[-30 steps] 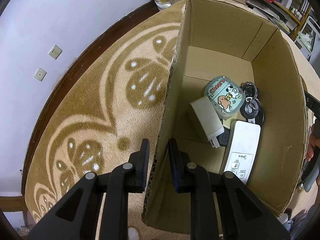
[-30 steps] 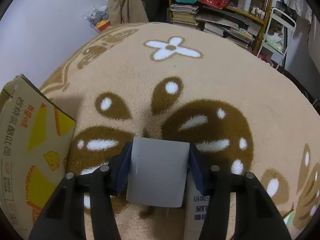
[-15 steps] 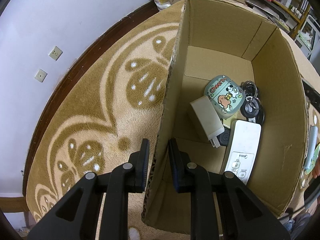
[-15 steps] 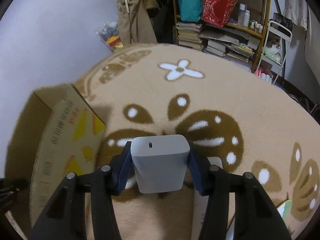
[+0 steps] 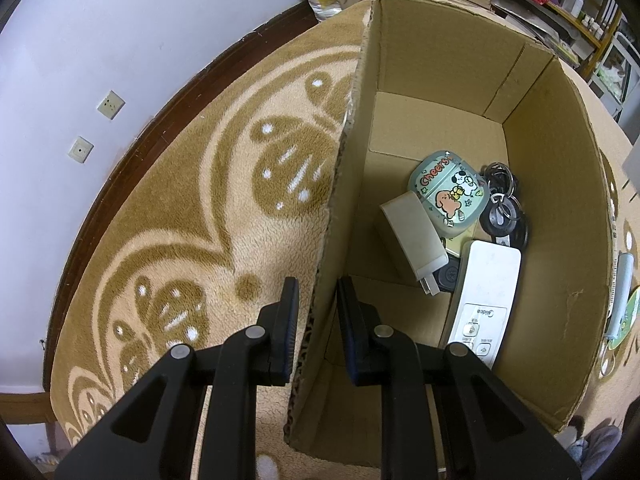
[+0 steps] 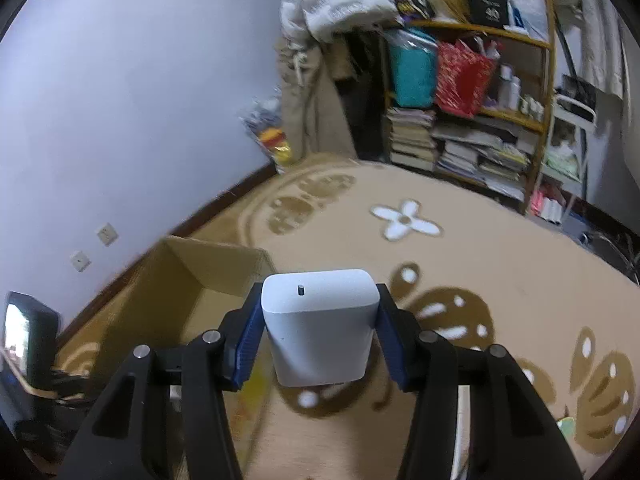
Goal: Organize rigid objects
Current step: 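Carry the white charger into the box and release it with the right tool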
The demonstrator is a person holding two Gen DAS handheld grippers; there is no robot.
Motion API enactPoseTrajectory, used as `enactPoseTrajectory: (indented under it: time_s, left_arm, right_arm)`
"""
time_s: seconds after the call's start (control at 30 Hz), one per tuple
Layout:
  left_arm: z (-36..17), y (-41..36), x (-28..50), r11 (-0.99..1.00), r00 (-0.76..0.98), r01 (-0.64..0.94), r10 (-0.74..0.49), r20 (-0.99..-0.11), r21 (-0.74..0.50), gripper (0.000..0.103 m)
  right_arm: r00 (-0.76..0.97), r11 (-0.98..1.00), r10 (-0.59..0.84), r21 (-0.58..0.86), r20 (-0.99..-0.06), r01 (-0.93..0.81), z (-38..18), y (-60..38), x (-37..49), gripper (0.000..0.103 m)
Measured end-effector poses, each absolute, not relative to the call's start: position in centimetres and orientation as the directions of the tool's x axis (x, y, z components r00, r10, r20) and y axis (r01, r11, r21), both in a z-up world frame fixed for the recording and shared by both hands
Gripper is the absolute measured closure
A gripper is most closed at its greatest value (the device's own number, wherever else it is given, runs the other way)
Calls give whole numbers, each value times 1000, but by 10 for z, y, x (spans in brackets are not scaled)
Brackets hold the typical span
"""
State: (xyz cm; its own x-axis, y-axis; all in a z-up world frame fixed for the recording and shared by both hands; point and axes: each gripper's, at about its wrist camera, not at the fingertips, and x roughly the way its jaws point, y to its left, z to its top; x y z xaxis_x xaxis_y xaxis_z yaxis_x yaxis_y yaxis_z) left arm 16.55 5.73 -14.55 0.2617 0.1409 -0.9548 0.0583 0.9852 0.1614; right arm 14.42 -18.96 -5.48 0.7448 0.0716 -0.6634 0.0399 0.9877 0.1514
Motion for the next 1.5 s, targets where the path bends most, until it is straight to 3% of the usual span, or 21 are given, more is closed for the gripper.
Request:
enactPoseTrajectory:
  time_s: [0.4,0.77,1.5]
  left_arm:
    - [-145,58,165,986,261,57,138,-955,158,84]
    - [-145,58,166,986,261,57,136,-956,156,84]
    - [-145,61,166,986,263,57,136,-955,156,84]
  right_arm:
    - [788,973,220,191,-576,-132,-38,-137,132,47]
    - [721,949,315,230,-618,-217,-71,-103,134,47]
    - [662,976,215,139,-718,-166,-100,-92,144,47]
